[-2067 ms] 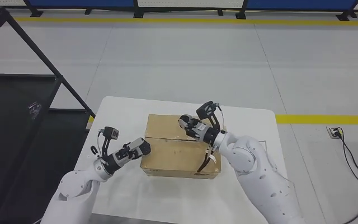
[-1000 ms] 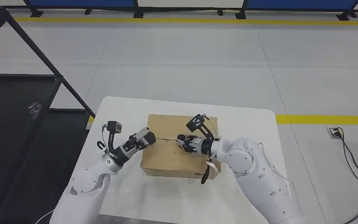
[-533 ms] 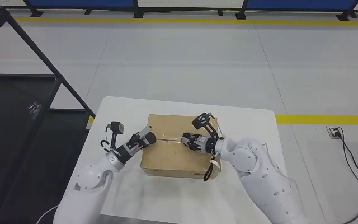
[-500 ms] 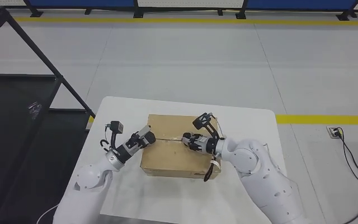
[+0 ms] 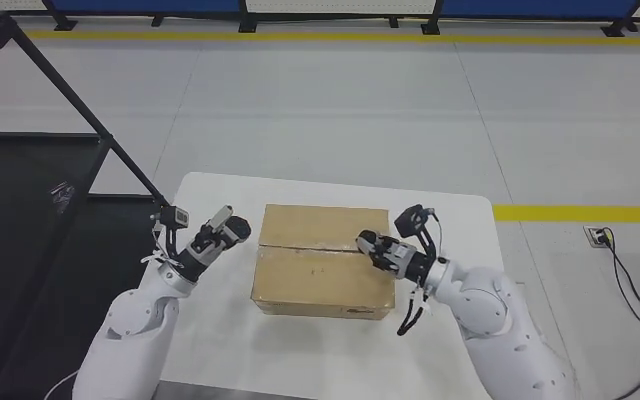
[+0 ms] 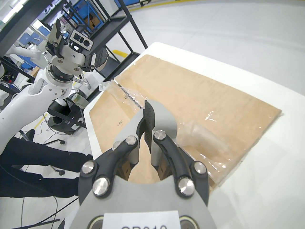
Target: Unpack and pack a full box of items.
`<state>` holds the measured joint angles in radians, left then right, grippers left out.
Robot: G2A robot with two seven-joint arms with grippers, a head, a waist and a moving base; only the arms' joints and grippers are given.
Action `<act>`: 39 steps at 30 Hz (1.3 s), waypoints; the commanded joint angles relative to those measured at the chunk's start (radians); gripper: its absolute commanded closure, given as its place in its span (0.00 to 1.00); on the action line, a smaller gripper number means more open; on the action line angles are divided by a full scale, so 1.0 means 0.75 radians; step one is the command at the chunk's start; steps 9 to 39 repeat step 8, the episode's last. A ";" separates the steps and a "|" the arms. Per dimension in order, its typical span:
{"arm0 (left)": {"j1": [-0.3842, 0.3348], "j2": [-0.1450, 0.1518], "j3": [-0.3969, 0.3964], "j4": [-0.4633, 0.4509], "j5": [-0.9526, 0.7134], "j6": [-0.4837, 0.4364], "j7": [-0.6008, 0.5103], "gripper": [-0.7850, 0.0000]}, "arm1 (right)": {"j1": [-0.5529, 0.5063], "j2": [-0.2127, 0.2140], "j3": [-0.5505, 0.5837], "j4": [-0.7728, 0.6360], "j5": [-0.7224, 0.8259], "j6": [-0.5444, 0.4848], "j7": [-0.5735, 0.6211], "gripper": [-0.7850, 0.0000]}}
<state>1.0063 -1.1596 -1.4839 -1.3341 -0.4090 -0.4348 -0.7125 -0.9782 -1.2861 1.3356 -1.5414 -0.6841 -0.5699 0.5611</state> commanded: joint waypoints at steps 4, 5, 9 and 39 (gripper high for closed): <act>0.054 0.023 -0.117 -0.049 -0.029 -0.047 -0.067 0.00 | -0.078 0.013 0.057 -0.044 -0.043 -0.080 -0.164 0.00; 0.064 0.028 -0.136 -0.058 -0.033 -0.058 -0.094 0.00 | -0.078 0.013 0.057 -0.044 -0.043 -0.080 -0.164 0.00; 0.086 0.037 -0.174 -0.070 -0.027 -0.076 -0.130 0.00 | -0.078 0.013 0.057 -0.044 -0.043 -0.080 -0.164 0.00; 0.086 0.037 -0.174 -0.070 -0.027 -0.076 -0.130 0.00 | -0.078 0.013 0.057 -0.044 -0.043 -0.080 -0.164 0.00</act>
